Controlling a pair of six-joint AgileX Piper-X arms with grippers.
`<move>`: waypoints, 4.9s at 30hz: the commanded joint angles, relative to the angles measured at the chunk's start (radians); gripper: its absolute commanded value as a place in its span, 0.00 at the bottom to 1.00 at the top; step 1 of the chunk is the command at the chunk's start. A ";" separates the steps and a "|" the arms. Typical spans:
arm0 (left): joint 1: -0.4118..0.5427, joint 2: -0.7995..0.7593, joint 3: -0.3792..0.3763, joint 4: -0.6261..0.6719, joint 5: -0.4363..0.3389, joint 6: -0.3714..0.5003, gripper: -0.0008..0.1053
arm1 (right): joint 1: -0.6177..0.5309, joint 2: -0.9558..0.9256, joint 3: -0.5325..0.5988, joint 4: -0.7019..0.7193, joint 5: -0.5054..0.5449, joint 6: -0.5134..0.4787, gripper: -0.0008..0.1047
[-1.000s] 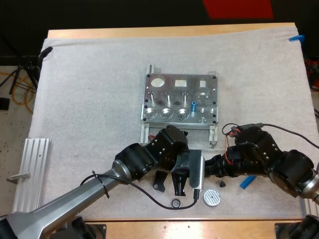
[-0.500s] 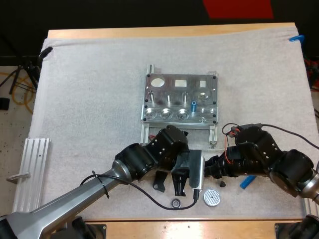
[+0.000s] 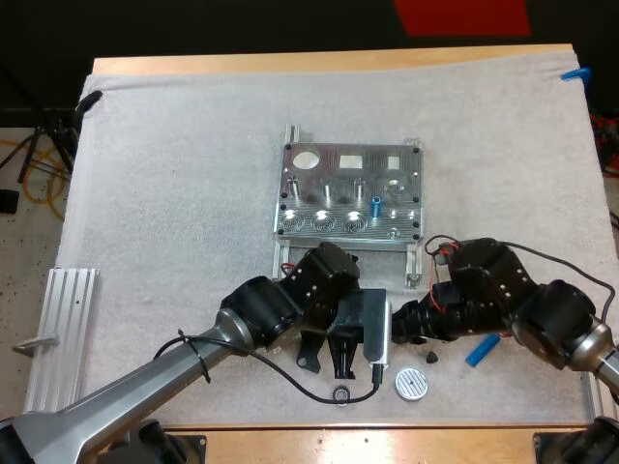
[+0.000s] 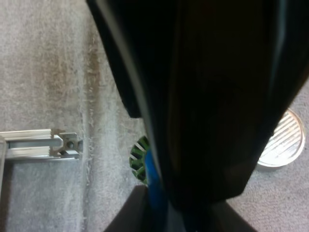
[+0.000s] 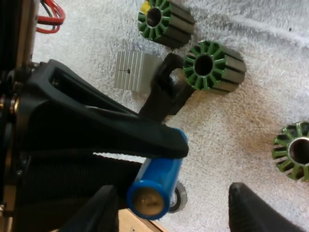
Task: Load cells from left to right
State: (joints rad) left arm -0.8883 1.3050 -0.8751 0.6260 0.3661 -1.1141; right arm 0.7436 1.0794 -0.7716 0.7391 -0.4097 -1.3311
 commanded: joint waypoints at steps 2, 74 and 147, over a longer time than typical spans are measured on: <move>-0.021 -0.006 -0.018 -0.057 0.020 -0.011 0.03 | 0.004 0.018 -0.002 -0.065 0.006 0.010 0.48; -0.021 -0.600 -0.018 0.243 -0.486 -0.590 0.50 | -0.071 0.542 -0.747 0.321 0.466 -0.405 0.01; -0.021 -0.605 -0.018 0.199 -0.550 -0.658 0.50 | -0.161 0.838 -0.878 0.421 0.428 -0.444 0.01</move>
State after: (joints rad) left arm -0.9055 0.7075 -0.8863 0.8347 -0.1655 -1.7575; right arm 0.5817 1.9064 -1.6461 1.1547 0.0343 -1.7734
